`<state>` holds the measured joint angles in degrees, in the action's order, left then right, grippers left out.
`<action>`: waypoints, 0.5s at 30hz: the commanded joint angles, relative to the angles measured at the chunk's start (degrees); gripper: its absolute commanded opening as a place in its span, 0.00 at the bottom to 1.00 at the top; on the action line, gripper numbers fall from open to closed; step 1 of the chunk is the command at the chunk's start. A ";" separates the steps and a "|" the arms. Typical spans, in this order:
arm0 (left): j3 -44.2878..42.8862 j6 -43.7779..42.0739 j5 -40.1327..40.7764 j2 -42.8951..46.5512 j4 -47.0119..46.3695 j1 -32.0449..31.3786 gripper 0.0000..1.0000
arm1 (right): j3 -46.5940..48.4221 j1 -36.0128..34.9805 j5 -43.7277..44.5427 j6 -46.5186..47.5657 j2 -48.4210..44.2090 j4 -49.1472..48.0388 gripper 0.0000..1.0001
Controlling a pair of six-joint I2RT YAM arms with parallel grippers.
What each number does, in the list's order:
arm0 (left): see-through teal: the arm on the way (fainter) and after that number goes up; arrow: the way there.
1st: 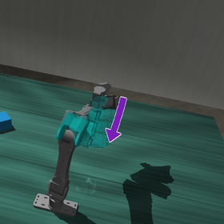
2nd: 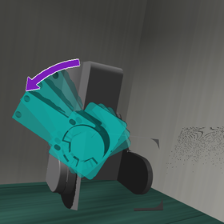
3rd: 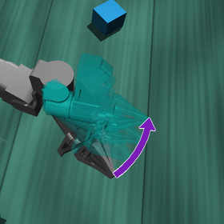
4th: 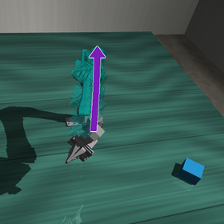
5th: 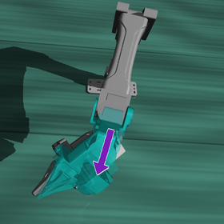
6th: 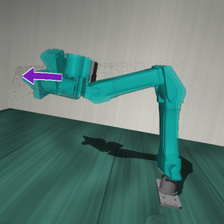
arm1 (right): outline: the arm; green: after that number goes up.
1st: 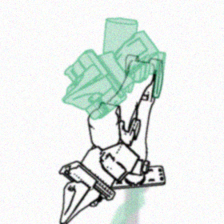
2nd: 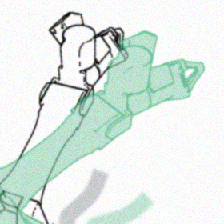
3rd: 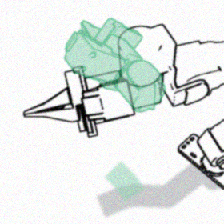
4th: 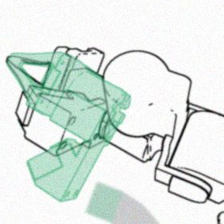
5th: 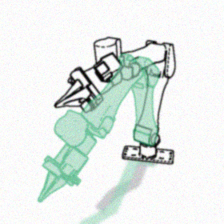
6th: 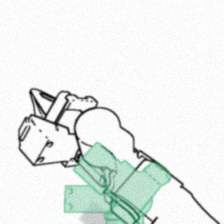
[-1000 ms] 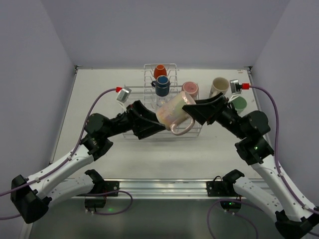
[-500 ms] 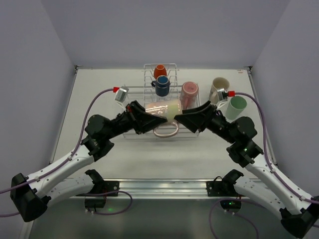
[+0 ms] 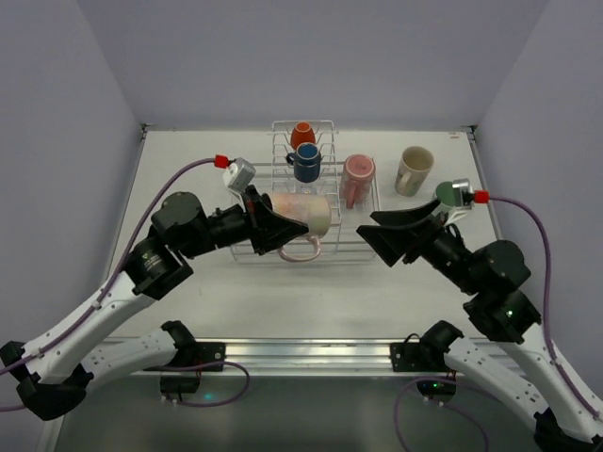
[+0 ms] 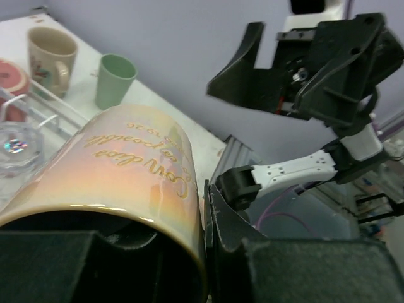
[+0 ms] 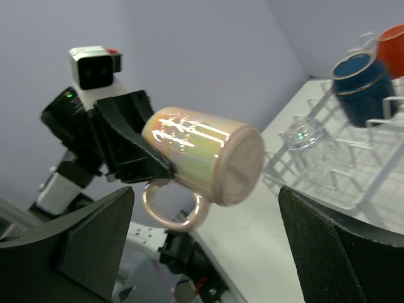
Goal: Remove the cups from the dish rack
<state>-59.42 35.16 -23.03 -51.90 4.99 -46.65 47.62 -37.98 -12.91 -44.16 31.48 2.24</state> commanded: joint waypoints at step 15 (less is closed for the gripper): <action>-22.31 -18.63 60.89 -2.84 39.40 -0.19 0.00 | 10.22 -0.08 10.18 13.75 0.33 19.91 0.99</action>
<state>-76.71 19.16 25.21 -50.02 49.30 -46.76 55.35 -37.98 -2.57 -32.67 31.00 20.82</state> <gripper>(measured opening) 0.222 0.990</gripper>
